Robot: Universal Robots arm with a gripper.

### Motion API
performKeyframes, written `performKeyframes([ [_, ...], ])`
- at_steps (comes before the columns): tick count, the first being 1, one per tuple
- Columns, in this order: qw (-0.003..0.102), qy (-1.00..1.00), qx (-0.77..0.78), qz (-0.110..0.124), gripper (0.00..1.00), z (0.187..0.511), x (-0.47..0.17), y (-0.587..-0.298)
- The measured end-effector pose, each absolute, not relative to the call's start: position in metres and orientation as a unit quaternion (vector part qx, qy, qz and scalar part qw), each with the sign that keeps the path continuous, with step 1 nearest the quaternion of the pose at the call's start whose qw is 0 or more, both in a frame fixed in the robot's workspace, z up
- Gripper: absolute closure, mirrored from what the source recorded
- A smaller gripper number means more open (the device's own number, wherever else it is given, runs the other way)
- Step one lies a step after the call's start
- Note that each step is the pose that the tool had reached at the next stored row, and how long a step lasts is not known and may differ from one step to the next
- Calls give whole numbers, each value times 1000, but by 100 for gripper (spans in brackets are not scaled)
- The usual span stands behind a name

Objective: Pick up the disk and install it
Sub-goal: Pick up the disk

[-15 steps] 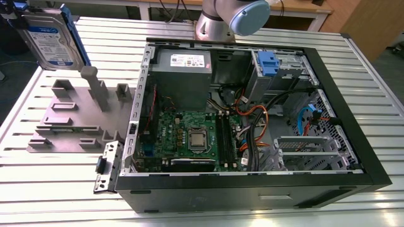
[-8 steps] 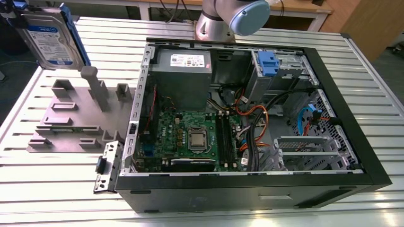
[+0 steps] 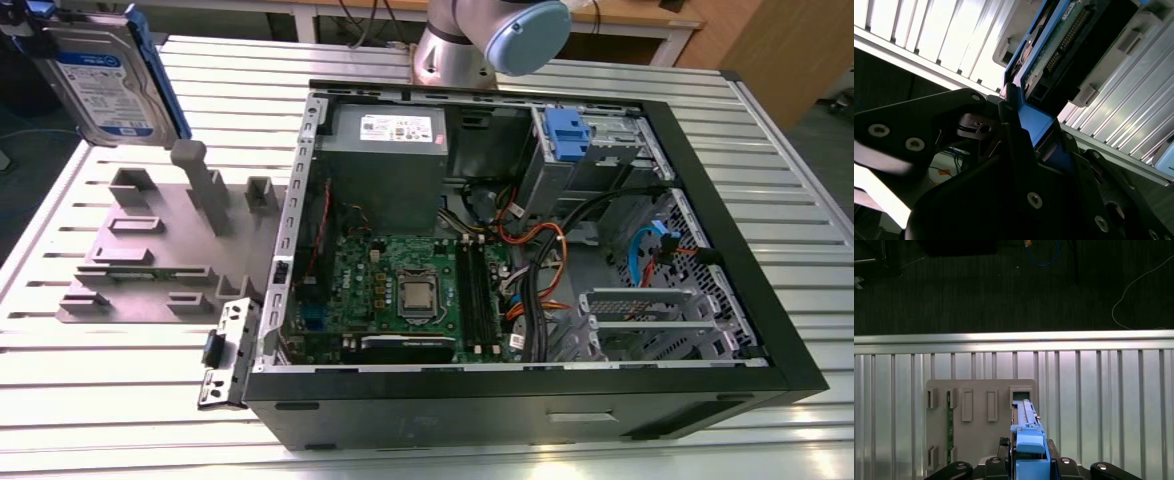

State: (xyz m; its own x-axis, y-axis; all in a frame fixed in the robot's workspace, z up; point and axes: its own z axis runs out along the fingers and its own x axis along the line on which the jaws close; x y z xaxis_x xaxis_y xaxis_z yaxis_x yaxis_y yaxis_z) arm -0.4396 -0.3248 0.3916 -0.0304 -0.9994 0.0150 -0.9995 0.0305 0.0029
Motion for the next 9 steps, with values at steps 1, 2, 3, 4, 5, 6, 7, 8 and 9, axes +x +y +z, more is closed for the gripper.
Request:
performKeyframes([
  [1,6,-718,696,4,64,392,-440,-325],
  [2,6,-718,696,4,64,392,-440,-325],
  [3,6,-718,696,4,64,392,-440,-325],
  [4,6,-718,696,4,64,392,-440,-325],
  [5,6,-718,696,4,64,393,-440,-325],
  [6,6,-718,696,4,64,393,-440,-325],
  [7,6,-718,696,4,64,394,-440,-325],
  [8,6,-718,696,4,64,394,-440,-325],
  [9,6,-718,696,4,64,395,-440,-325],
])
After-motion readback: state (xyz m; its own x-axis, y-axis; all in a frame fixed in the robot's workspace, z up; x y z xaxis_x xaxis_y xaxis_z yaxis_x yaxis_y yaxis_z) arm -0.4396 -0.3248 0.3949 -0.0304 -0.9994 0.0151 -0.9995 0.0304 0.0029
